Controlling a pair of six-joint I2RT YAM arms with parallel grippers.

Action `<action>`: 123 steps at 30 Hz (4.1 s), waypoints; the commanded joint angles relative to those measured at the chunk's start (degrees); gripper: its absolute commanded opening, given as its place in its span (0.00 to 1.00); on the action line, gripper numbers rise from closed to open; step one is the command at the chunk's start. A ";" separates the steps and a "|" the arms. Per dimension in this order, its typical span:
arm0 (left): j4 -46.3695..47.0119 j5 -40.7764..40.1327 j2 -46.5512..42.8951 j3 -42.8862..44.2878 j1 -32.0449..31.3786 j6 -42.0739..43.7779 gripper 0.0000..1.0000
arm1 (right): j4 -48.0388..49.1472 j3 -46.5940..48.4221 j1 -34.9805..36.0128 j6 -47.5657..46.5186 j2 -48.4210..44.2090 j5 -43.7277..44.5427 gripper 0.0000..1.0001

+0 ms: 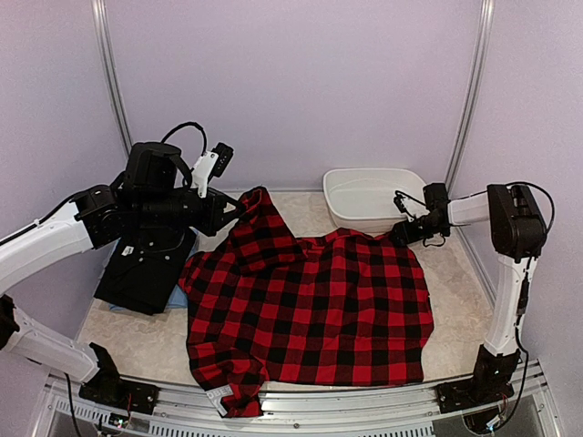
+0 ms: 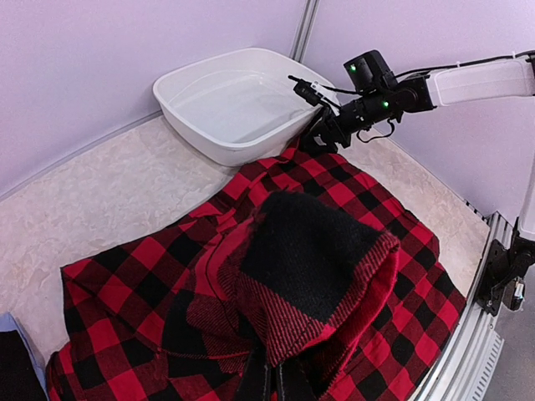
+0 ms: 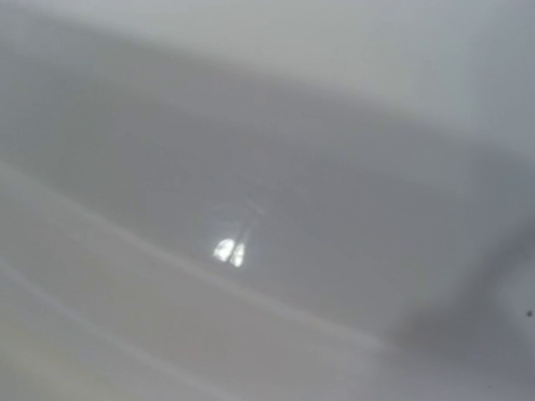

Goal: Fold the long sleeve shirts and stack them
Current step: Pick up the flattened shirt from the center of the board, then fold the flattened shirt at the center of the board.

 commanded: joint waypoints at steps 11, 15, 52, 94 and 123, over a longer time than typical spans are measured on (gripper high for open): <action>0.18 -0.50 0.85 0.25 0.17 1.06 0.00 | 0.87 1.85 -0.39 -4.47 0.07 -4.11 0.22; -3.47 -3.81 0.85 2.17 0.16 2.15 0.00 | 1.78 -0.16 -0.42 -5.21 -2.28 -3.53 0.05; -34.52 -12.82 -7.94 19.56 -1.35 6.00 0.00 | 6.12 -21.69 4.59 -3.07 -24.44 7.67 0.16; -46.52 -13.53 -9.28 28.13 -7.68 1.50 0.00 | -5.75 -41.11 13.54 23.34 -47.68 16.87 0.00; -44.90 -4.95 -11.67 22.53 -7.74 6.21 0.00 | -13.88 -41.51 17.41 33.42 -46.14 24.75 0.24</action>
